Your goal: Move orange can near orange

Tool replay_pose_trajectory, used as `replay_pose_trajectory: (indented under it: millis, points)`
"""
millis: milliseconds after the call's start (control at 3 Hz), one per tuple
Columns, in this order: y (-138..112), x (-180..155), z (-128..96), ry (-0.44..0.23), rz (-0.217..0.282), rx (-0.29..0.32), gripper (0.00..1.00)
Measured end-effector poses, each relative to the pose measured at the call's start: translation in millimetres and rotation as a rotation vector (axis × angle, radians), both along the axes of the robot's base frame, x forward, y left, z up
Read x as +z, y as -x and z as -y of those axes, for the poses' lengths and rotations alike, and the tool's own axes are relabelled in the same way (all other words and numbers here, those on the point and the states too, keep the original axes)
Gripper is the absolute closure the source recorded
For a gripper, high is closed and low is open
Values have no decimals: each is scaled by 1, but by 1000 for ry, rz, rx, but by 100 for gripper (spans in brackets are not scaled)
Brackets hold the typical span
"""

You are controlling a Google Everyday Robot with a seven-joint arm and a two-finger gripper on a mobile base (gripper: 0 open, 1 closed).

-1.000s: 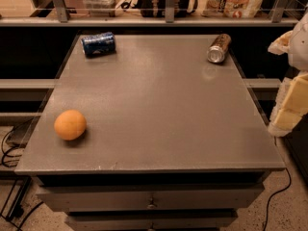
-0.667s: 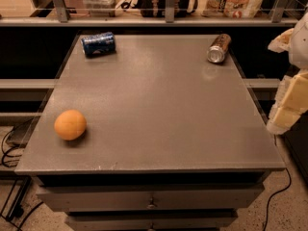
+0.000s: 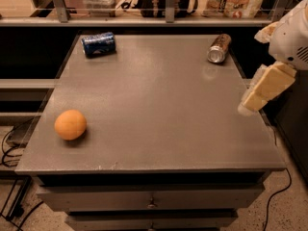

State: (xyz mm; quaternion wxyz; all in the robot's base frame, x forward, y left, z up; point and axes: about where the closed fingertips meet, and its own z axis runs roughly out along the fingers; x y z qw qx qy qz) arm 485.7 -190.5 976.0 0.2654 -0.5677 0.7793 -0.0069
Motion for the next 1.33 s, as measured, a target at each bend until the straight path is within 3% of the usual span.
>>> replay_pose_trajectory:
  millis: [333, 667, 1333]
  points:
    - [-43, -6, -20, -74, 67, -20, 0]
    - [-43, -6, -21, -74, 67, -20, 0]
    - [-92, -24, -16, -250, 113, -115, 0]
